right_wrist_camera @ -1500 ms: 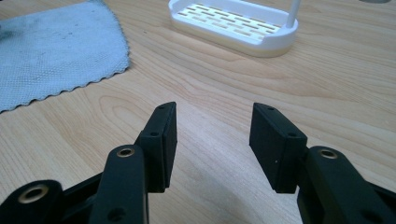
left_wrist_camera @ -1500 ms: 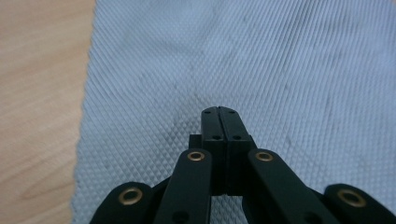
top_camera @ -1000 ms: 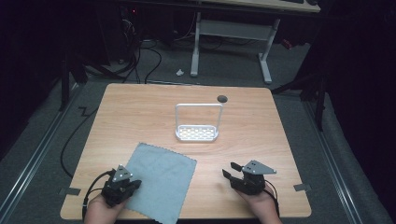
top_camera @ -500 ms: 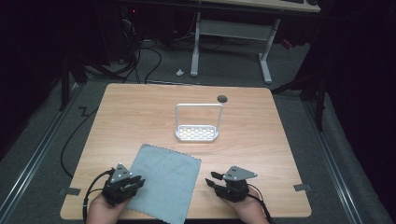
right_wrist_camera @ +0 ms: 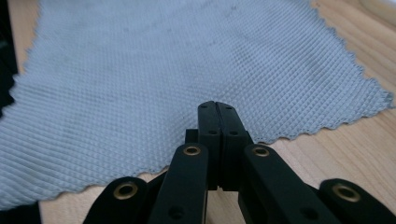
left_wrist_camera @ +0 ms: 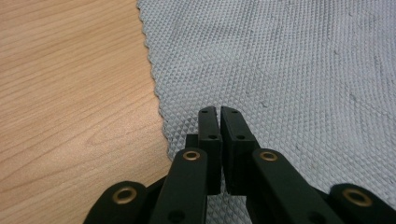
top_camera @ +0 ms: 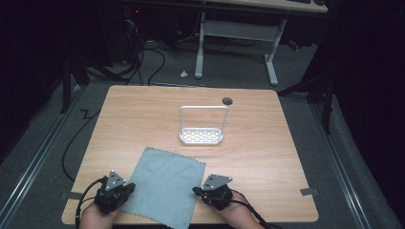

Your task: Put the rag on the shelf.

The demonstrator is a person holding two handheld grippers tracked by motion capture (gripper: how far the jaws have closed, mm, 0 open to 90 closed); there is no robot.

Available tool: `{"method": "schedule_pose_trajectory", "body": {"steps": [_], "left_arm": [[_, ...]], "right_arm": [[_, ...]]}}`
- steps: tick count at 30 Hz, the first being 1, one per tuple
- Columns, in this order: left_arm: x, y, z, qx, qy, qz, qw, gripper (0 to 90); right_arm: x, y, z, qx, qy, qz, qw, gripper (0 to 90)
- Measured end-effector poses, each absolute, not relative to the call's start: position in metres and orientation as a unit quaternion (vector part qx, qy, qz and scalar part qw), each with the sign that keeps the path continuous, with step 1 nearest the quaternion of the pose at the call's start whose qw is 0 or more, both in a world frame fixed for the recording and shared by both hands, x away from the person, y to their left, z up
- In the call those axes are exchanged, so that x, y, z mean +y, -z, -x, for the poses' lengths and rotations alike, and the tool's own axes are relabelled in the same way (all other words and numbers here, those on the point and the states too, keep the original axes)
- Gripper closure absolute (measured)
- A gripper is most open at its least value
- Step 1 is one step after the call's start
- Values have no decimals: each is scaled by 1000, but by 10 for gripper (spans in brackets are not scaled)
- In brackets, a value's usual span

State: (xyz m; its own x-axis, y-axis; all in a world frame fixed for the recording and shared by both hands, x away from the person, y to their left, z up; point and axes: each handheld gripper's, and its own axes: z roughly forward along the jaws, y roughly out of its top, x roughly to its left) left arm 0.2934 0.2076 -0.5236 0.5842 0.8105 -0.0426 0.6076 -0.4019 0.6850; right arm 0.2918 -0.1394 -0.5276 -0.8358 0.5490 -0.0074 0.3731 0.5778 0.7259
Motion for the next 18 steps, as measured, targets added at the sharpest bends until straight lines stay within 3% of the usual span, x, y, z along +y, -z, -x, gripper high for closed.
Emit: {"method": "schedule_pose_trajectory", "body": {"steps": [18], "left_arm": [[172,522,-296,361,-99,-858,353,869]], "right_arm": [[-180,527,-291,870,-353,-307,157,900]]}}
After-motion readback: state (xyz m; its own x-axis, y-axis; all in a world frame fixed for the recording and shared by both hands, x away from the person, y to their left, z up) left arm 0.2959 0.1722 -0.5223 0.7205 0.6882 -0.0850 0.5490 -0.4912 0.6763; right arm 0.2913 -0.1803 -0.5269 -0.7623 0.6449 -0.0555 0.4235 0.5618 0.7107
